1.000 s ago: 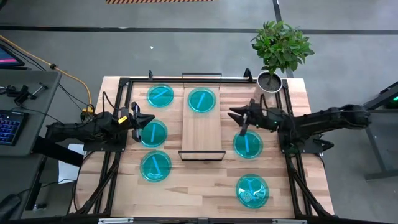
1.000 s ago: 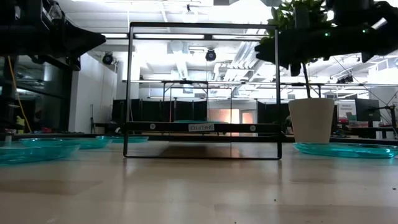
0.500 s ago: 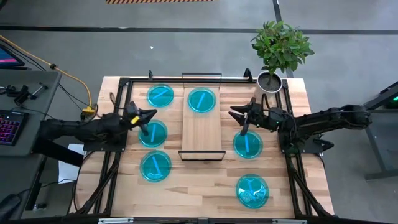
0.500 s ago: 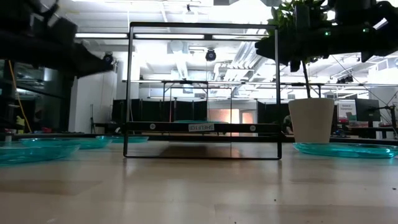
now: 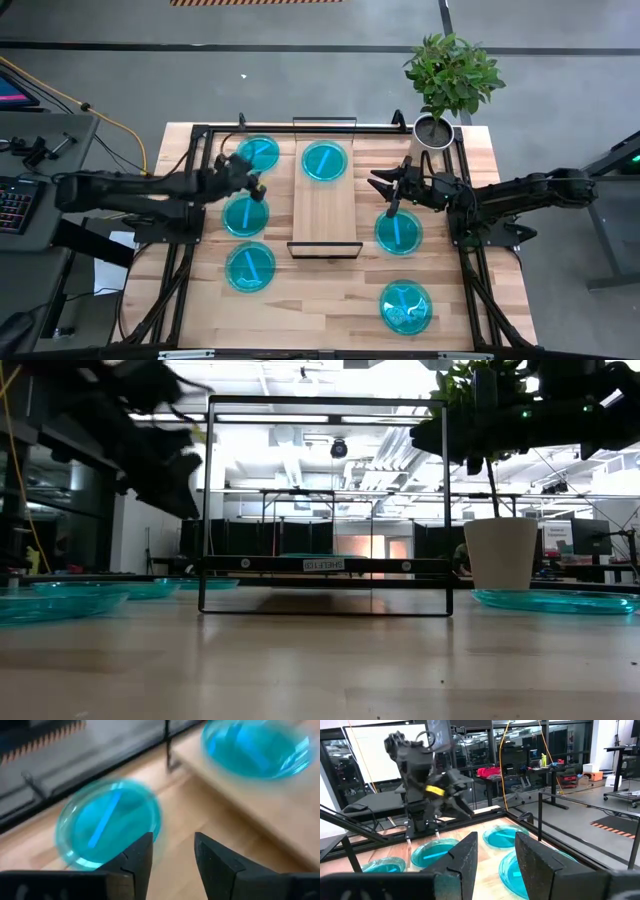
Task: Place and stack plates onto a shelf
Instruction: Put the blue plate on the shelf
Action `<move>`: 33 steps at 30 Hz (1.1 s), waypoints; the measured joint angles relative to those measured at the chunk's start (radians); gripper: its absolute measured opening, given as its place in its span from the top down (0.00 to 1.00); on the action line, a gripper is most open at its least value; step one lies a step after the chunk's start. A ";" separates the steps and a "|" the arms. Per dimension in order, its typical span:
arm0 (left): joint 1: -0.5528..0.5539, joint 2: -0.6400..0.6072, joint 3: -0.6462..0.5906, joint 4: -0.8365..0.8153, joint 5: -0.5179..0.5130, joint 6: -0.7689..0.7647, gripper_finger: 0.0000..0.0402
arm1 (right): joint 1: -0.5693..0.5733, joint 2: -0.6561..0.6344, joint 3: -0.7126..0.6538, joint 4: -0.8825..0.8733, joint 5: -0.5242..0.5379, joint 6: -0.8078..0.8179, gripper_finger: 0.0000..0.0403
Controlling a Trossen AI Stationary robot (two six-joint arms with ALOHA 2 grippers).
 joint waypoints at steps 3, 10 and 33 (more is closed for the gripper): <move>0.113 0.102 0.095 -0.114 0.139 0.061 0.66 | 0.000 0.000 0.000 0.000 0.000 0.000 0.69; 0.332 0.283 0.154 -0.125 0.410 0.259 0.66 | 0.000 0.000 0.001 0.000 0.000 0.000 0.69; 0.424 0.525 0.154 0.004 0.390 0.398 0.66 | 0.000 0.000 0.002 0.000 0.000 0.001 0.69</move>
